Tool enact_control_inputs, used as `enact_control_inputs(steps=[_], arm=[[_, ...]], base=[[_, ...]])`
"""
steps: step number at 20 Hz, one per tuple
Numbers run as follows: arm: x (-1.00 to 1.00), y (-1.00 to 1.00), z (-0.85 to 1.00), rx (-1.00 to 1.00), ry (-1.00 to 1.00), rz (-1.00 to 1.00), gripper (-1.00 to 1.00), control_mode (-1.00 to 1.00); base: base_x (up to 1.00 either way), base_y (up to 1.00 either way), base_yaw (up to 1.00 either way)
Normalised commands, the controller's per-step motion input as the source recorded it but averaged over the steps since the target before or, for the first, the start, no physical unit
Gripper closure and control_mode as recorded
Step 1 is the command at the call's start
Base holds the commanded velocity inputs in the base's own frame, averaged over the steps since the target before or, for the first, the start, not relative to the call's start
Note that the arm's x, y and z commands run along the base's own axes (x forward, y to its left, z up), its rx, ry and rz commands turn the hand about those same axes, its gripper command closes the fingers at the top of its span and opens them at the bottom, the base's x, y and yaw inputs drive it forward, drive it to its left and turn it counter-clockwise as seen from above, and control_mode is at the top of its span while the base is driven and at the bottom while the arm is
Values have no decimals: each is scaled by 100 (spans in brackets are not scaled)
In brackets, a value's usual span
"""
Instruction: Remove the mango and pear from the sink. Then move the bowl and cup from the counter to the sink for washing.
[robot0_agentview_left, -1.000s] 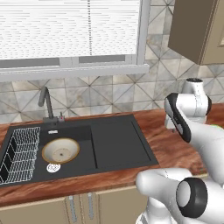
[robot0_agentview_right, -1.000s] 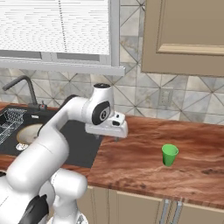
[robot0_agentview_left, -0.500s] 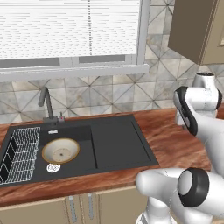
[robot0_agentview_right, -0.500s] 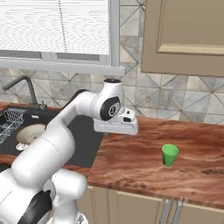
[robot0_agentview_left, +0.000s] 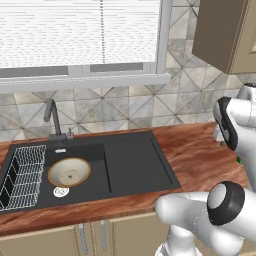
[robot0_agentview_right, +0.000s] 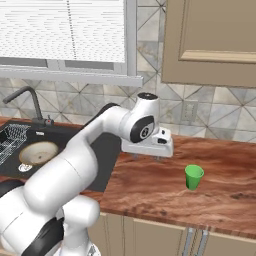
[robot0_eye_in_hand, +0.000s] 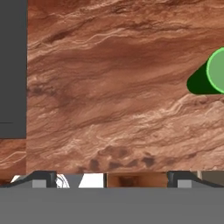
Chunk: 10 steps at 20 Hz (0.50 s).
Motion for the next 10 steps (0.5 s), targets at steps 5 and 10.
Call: enact_control_inputs(steps=[5,10], arm=[[0,-40,-6,3,-1,0,-100,-100],[8,-37,-11,0,1,0,-100,-100]], base=[[0,0,0],[0,0,0]])
